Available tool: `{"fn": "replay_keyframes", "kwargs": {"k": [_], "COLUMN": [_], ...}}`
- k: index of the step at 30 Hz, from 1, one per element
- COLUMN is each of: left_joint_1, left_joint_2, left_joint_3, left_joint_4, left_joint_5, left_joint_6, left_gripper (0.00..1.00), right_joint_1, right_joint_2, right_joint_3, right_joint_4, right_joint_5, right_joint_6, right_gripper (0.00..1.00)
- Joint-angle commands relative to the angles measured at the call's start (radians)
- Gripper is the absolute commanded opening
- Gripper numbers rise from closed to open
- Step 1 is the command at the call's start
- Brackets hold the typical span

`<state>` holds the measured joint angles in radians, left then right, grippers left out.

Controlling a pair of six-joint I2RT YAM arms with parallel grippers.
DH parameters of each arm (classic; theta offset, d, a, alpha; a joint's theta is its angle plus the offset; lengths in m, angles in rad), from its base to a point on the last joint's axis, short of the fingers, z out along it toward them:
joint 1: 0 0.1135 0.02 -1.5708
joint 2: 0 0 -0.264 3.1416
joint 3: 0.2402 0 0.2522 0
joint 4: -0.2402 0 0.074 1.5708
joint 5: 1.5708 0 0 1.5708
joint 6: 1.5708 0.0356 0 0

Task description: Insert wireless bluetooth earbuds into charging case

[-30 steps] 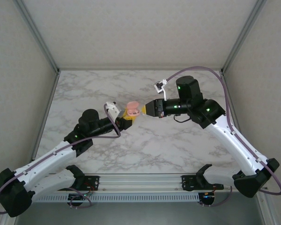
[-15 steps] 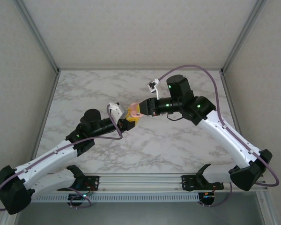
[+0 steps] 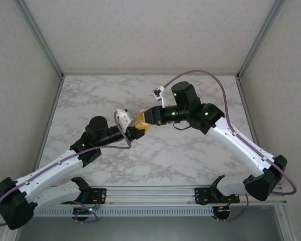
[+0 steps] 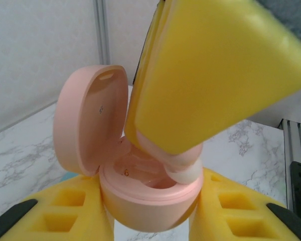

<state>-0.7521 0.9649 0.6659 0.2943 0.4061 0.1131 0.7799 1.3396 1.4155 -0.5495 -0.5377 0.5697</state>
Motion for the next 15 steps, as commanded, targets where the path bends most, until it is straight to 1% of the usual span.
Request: {"fn": "replay_keyframes", "kwargs": {"k": [1, 5, 15], "left_joint_1": [-0.012, -0.013, -0.013], "left_joint_2": [-0.003, -0.008, -0.005], "left_joint_3": [0.032, 0.032, 0.031], "left_joint_4": [0.032, 0.034, 0.049], "left_joint_5": [0.008, 0.01, -0.006], "left_joint_6": [0.005, 0.003, -0.006], "left_gripper": [0.31, 0.31, 0.31], "right_joint_1": [0.01, 0.015, 0.037], "right_joint_2": [0.01, 0.01, 0.027], "right_joint_3": [0.033, 0.023, 0.026], "right_joint_4": [0.015, 0.017, 0.018], "right_joint_5": [0.044, 0.071, 0.077], "right_joint_6": [0.006, 0.007, 0.012], "right_gripper": [0.22, 0.22, 0.22]}}
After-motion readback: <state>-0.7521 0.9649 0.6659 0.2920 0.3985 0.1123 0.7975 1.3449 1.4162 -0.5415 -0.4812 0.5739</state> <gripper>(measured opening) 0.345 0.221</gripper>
